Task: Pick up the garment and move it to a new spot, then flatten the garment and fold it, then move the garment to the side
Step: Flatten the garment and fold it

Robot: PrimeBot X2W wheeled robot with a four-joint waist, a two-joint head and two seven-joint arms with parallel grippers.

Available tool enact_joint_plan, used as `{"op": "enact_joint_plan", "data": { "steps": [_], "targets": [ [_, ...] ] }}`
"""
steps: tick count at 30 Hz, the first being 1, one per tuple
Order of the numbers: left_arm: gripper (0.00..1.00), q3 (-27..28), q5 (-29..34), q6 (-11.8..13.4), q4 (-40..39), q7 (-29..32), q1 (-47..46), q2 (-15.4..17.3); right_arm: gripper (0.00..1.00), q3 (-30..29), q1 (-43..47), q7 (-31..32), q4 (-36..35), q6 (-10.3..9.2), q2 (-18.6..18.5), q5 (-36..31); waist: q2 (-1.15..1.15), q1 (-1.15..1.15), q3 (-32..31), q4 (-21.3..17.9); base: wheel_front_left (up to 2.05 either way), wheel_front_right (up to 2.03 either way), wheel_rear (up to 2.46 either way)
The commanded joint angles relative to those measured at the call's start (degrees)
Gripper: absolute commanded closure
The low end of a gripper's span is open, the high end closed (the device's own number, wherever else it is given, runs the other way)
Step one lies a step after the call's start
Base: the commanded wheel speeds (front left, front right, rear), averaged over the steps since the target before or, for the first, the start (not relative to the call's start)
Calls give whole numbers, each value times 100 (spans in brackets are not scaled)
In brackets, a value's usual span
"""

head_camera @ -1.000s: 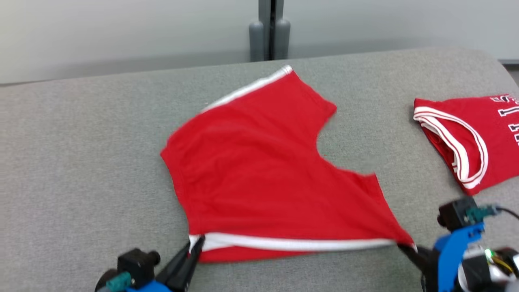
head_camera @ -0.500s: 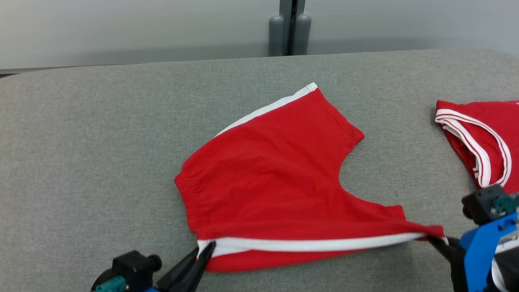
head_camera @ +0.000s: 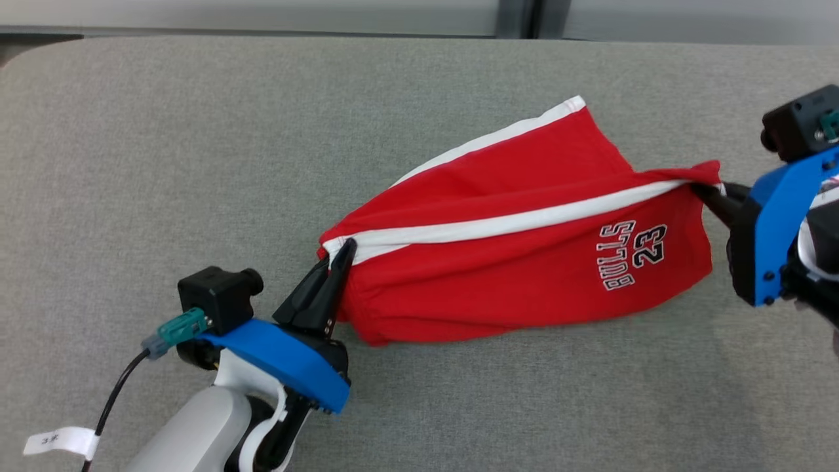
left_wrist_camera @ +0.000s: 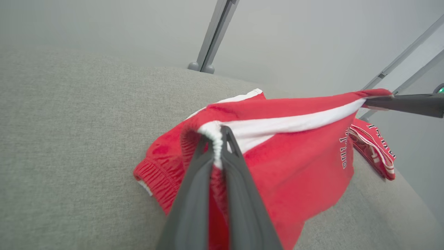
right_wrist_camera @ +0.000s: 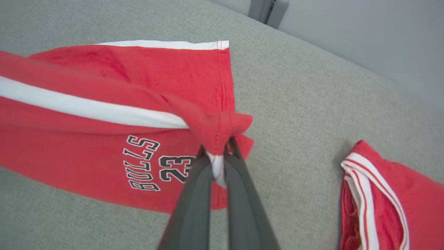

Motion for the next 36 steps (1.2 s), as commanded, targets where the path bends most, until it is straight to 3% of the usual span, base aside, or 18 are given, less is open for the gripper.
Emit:
{"op": "enact_joint_plan", "data": {
  "steps": [1,9,18,19,20,21,23,25,36],
  "targets": [
    [100,31,-21,-8,57,-39,-112,-32,100,10,-139,-49,67,1,-61,36,0,-1,183,180,0,0,0],
    [100,30,-104,-144,984,-290,-640,-660,100,371,-1215,-706,1059,1,-215,-75,0,-1,604,479,0,0,0],
    [100,52,-43,-263,1718,-604,-1049,-1005,100,706,-1935,-1254,1976,1,-167,-172,0,-1,889,630,0,0,0],
    [100,41,-39,-286,1782,-628,-1082,-1039,85,750,-1978,-1281,2075,1,-153,-147,0,-1,905,635,0,0,0],
    [100,22,-71,-318,1836,-615,-1109,-1085,59,784,-2025,-1294,2161,1,-143,-127,0,-1,925,640,0,0,0],
    [100,12,-95,-350,1884,-613,-1137,-1117,0,813,-2065,-1320,2250,1,-134,-103,0,-1,936,644,0,0,0],
    [69,-10,-99,-380,1976,-594,-1192,-1150,0,876,-2133,-1380,2389,1,-124,-72,0,-1,953,650,0,0,0],
    [0,-16,-118,-388,2043,-616,-1216,-1188,0,922,-2165,-1443,2514,1,-102,-39,0,-1,957,650,0,0,0],
    [0,28,-214,-437,2115,-860,-805,-1133,0,1130,-1853,-1973,2685,1,-213,390,0,-1,550,596,0,0,0]
  ]
}}
